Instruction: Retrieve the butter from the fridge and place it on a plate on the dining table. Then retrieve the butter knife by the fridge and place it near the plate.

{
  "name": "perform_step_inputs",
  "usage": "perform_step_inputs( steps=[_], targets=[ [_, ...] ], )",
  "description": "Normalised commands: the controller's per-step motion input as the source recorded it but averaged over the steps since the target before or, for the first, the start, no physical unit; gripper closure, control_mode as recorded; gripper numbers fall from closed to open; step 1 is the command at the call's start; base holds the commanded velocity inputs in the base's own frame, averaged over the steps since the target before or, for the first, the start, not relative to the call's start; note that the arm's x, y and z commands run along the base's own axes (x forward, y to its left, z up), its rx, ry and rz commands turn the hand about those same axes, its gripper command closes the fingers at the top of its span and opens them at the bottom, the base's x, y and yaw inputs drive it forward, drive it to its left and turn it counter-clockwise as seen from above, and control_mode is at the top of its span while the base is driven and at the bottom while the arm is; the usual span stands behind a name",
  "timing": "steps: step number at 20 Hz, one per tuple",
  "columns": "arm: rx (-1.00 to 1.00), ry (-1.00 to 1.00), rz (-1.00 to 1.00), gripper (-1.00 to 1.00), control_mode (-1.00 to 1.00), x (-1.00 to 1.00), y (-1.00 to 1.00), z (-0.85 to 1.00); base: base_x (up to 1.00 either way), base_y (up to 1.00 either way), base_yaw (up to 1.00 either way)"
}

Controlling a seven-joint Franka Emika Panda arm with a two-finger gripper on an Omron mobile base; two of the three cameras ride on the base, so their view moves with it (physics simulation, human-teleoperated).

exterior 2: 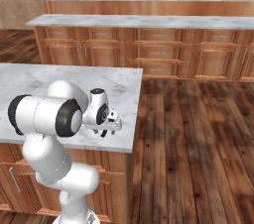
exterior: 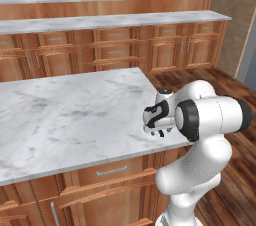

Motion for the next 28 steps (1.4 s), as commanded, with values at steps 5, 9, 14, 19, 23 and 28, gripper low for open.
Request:
perform_step_inputs(
  steps=[5,9,14,19,23,28],
  targets=[
    [0.0,0.0,0.0,-1.0,-1.0,0.0,0.0,-0.12,0.0,0.0,0.0],
    [0.0,0.0,0.0,1.0,-1.0,0.0,0.0,-0.17,0.0,0.0,0.0],
    [0.0,0.0,0.0,1.0,-1.0,0.0,0.0,-0.16,0.0,0.0,0.0],
    [0.0,0.0,0.0,1.0,-1.0,0.0,0.0,-0.14,0.0,0.0,0.0],
    [0.0,-0.01,0.0,1.0,-1.0,0.03,0.0,-0.01,0.0,0.0,0.0],
    [0.0,0.0,0.0,1.0,-1.0,0.02,0.0,0.04,0.0,0.0,0.0]
  ],
)
